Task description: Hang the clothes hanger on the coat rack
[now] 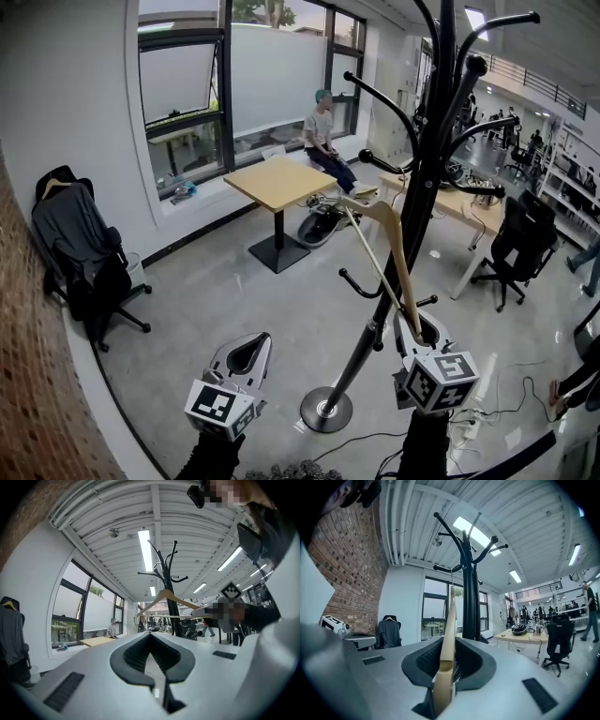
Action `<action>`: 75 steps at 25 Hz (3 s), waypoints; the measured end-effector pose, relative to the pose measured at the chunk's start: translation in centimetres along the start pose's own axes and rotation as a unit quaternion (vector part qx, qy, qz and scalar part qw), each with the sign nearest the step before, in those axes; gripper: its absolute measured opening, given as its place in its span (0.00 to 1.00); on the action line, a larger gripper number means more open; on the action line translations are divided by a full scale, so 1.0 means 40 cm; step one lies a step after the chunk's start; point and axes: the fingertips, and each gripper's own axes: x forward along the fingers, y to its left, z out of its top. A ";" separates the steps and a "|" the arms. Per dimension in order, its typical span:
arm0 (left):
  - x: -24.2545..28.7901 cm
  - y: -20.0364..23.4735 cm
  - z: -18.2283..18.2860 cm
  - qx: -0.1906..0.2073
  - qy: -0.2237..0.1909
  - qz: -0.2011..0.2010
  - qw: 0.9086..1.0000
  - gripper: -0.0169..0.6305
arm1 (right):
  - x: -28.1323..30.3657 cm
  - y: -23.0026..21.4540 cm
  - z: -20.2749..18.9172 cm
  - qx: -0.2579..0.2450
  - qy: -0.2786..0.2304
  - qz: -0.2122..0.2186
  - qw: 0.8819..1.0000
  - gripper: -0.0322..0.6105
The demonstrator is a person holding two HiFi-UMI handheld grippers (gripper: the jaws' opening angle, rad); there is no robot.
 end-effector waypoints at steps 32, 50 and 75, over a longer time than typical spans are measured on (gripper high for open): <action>-0.258 -0.008 0.019 -0.043 -0.028 -0.090 0.995 0.04 | -0.380 0.191 0.055 -0.023 -0.072 -0.152 0.986 0.08; -0.347 -0.244 0.034 -0.033 -0.023 -0.107 0.993 0.04 | -0.561 0.248 0.000 -0.027 -0.053 -0.093 0.994 0.07; -0.532 -0.511 0.066 -0.006 -0.030 -0.095 0.995 0.04 | -0.808 0.331 -0.085 -0.038 -0.036 -0.049 0.997 0.06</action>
